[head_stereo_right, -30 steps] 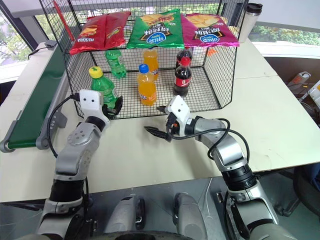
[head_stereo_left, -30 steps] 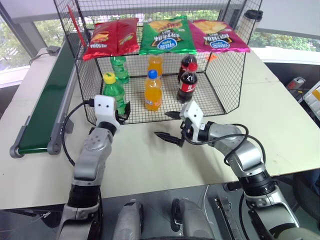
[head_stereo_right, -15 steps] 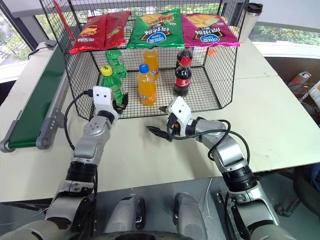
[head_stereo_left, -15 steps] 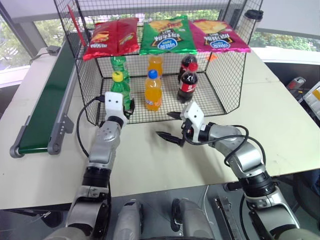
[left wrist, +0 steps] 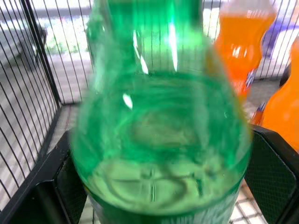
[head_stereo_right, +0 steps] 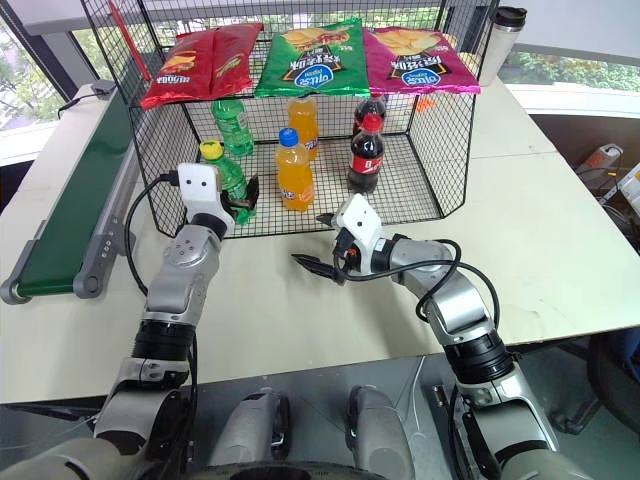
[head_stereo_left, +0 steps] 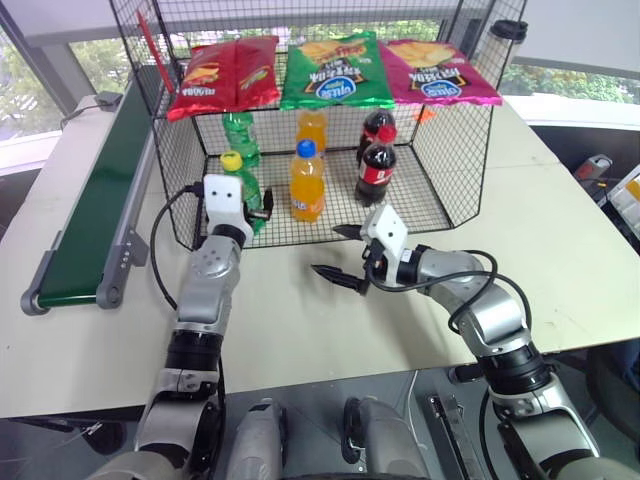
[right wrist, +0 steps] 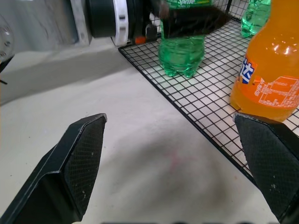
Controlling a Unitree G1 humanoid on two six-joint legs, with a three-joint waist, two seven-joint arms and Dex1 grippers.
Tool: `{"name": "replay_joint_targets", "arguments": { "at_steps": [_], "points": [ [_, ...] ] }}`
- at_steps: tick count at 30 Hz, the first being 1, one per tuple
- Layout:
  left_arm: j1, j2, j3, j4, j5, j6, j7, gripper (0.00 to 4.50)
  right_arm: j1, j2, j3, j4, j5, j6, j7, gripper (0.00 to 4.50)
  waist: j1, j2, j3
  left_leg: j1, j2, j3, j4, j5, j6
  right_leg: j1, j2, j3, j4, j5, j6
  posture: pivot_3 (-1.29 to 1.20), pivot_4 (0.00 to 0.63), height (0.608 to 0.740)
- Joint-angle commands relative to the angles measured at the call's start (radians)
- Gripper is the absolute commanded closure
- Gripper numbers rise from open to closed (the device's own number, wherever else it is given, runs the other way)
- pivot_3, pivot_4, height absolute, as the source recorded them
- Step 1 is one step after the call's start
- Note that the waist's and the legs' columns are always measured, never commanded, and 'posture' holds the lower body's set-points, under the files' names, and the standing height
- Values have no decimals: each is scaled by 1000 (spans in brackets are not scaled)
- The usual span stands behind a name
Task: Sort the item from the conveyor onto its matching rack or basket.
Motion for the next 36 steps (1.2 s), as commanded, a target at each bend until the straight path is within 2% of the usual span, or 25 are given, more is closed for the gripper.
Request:
{"name": "replay_joint_targets", "arguments": {
  "at_steps": [1,16,23,27,32,36],
  "points": [
    [-2,5,12,-95,4,22,6,36,-6,5,-8,-5,4,-19,11,0,0,0,0,0,0,0,0,0,0,0,0,0,0,0,0,0,150,740],
    [-15,11,30,-260,16,90,48,36,-16,5,-3,3,-2,-30,32,0,0,0,0,0,0,0,0,0,0,0,0,0,0,0,0,0,150,740],
    [25,13,26,-398,12,177,53,36,-13,1,-4,-8,-2,-25,34,0,0,0,0,0,0,0,0,0,0,0,0,0,0,0,0,0,150,740],
    [104,27,15,-538,-7,259,25,36,-12,-3,-9,-21,4,-17,35,0,-3,0,0,0,0,0,0,0,0,0,0,0,0,0,0,0,150,740],
    [289,62,1,-753,-54,396,-37,36,1,-8,-25,-57,42,0,58,0,-3,0,0,0,0,0,0,0,0,0,0,0,0,0,0,0,150,740],
    [417,49,49,-849,-105,470,-41,36,24,-17,-44,-86,78,-5,81,0,1,0,0,0,0,-1,0,0,0,0,0,0,0,0,0,0,150,740]
  ]
}}
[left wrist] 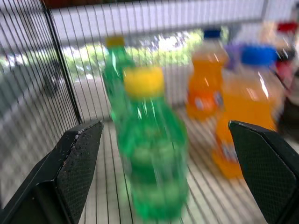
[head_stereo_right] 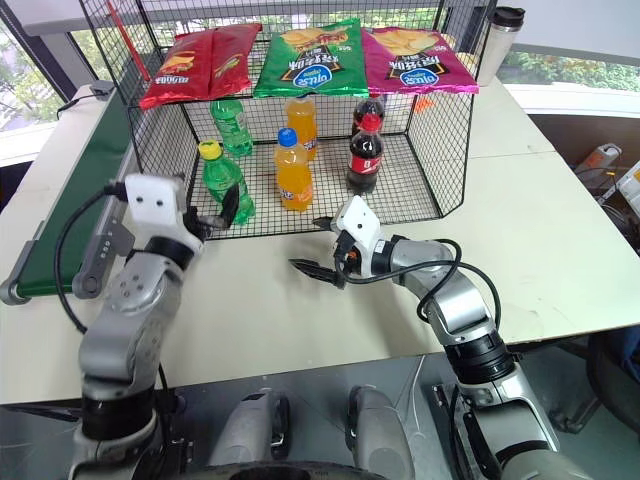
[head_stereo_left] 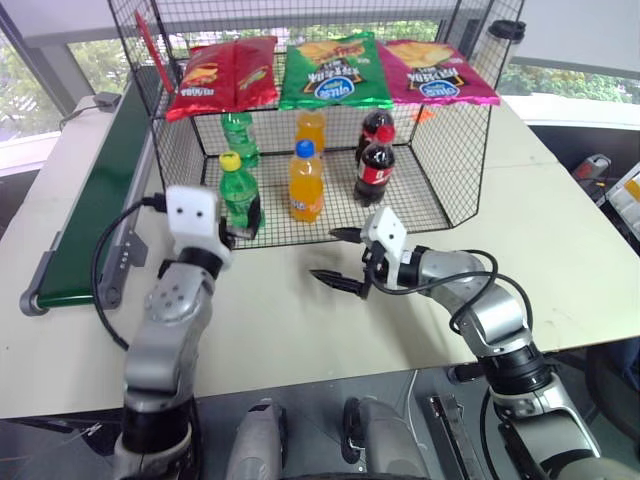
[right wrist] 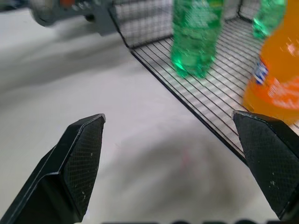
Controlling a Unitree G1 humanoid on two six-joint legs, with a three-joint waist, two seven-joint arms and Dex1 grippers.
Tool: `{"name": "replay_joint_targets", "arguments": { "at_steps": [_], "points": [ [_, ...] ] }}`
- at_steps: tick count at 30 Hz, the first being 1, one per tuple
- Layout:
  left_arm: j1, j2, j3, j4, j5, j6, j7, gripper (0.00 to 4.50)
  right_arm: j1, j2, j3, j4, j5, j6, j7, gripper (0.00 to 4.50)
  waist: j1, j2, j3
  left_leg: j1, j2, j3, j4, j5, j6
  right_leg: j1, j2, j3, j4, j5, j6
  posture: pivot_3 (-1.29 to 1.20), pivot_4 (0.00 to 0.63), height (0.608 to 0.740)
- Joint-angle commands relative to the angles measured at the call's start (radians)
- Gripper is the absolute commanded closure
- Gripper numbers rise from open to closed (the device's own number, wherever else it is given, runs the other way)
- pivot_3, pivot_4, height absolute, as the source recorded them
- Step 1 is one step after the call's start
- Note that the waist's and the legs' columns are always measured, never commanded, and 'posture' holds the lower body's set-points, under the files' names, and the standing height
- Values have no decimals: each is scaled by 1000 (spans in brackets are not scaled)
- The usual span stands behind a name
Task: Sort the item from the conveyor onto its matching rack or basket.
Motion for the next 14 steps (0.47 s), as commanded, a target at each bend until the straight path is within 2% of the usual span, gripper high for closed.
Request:
{"name": "replay_joint_targets", "arguments": {
  "at_steps": [1,8,14],
  "points": [
    [66,-10,54,-91,-40,35,-3,36,15,-17,-38,-65,44,-2,23,0,0,0,0,0,0,0,0,0,0,0,0,0,0,0,0,0,150,740],
    [220,8,50,-106,-60,40,-44,36,36,-53,-43,-90,71,22,43,0,-1,0,0,1,0,0,0,0,0,0,0,0,0,0,0,0,150,740],
    [257,12,21,-83,-45,18,-50,36,39,-54,-33,-95,68,33,45,0,-1,0,0,0,0,0,0,0,0,0,0,0,0,-1,-1,0,150,740]
  ]
}}
